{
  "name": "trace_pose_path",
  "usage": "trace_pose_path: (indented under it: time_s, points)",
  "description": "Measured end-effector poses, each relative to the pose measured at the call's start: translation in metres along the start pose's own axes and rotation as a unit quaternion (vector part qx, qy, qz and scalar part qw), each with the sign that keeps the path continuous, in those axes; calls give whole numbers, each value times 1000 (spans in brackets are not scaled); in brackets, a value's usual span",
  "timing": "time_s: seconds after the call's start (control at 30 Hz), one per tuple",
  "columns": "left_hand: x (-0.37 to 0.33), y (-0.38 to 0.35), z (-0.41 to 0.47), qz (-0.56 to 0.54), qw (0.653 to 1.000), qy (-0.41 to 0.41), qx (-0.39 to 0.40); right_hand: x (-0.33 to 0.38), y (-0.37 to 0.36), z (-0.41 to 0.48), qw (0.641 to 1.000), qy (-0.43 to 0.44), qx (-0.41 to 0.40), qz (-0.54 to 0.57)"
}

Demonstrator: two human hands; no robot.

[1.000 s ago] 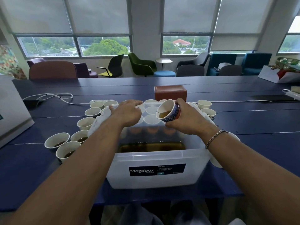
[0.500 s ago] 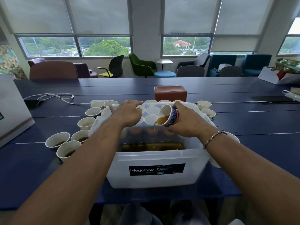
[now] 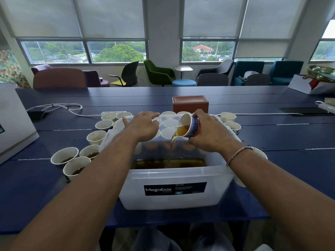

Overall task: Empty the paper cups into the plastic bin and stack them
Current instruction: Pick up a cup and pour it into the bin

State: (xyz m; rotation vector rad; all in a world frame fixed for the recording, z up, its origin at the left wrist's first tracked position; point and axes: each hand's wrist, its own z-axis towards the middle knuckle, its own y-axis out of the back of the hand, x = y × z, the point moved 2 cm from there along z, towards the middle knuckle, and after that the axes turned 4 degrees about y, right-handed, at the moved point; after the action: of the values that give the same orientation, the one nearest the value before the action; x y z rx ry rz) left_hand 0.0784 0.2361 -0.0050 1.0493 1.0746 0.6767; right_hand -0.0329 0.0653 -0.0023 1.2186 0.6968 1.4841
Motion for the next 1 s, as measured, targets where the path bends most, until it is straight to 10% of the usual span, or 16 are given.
trace_pose_path:
  time_s: [1.0]
  points:
    - [1, -2, 1, 8, 1000, -1, 3, 5, 3, 1, 994, 13, -71, -83]
